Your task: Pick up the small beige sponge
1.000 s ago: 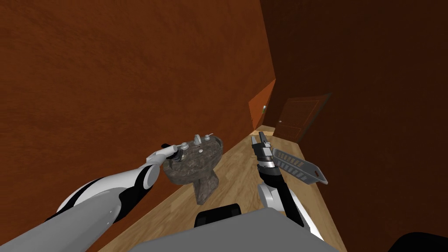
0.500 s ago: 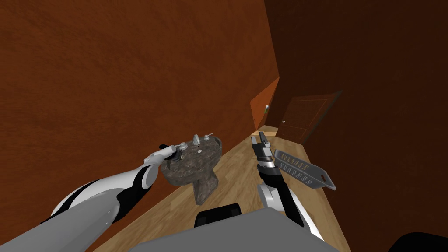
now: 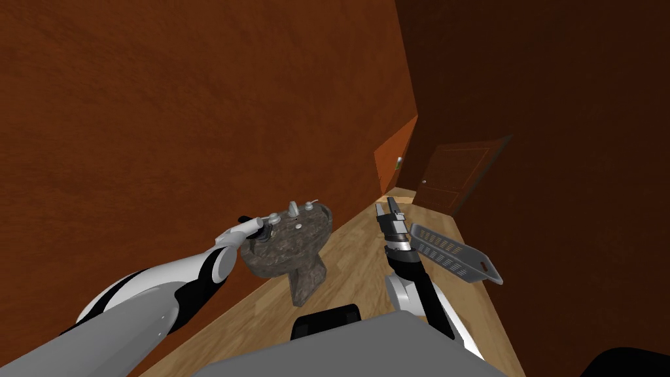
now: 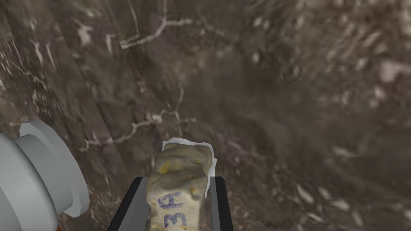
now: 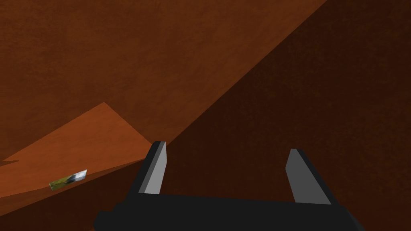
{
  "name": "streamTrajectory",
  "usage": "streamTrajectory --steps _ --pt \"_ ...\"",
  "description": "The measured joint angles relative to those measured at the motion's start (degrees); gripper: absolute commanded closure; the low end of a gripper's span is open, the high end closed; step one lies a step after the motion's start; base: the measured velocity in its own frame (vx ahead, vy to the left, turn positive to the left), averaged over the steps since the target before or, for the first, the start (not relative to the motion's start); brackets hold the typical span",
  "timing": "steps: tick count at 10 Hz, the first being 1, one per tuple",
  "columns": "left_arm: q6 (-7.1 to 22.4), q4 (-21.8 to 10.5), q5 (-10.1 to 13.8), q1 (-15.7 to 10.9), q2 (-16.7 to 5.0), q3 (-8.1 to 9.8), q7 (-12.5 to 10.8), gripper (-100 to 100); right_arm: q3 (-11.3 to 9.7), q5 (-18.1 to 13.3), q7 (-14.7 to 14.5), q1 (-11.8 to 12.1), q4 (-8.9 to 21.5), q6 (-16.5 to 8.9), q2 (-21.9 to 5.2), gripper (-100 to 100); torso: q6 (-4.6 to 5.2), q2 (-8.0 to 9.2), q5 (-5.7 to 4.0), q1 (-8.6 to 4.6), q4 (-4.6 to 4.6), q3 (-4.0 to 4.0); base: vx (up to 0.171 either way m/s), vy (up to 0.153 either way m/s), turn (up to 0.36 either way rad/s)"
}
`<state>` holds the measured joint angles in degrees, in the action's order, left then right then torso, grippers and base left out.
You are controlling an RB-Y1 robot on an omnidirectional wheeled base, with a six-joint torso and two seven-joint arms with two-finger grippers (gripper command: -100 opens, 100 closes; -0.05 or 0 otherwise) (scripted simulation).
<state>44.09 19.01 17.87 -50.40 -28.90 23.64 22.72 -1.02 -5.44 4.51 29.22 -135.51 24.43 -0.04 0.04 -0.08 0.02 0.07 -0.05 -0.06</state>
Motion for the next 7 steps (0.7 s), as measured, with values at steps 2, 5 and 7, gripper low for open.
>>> streamTrajectory --steps 2,5,7 --pt "1.8 3.4 -1.7 0.8 1.2 -2.5 -3.7 100 0.0 0.0 0.0 0.0 0.0 0.0 0.0 0 0.17 0.27 0.12 0.57 0.07 0.15 -0.1 0.193 -0.269" --pt "1.0 1.5 -2.9 -0.6 1.4 -4.59 -8.1 100 0.0 0.0 0.0 0.0 0.0 0.0 0.0 0 0.04 0.18 0.09 0.36 0.02 0.09 -0.049 0.08 -0.068" --pt "0.6 0.4 -3.2 -1.4 1.6 -5.39 -10.7 100 0.0 0.0 0.0 0.0 0.0 0.0 0.0 0 -0.08 0.07 0.05 0.21 0.0 0.03 -0.039 0.059 -0.083"
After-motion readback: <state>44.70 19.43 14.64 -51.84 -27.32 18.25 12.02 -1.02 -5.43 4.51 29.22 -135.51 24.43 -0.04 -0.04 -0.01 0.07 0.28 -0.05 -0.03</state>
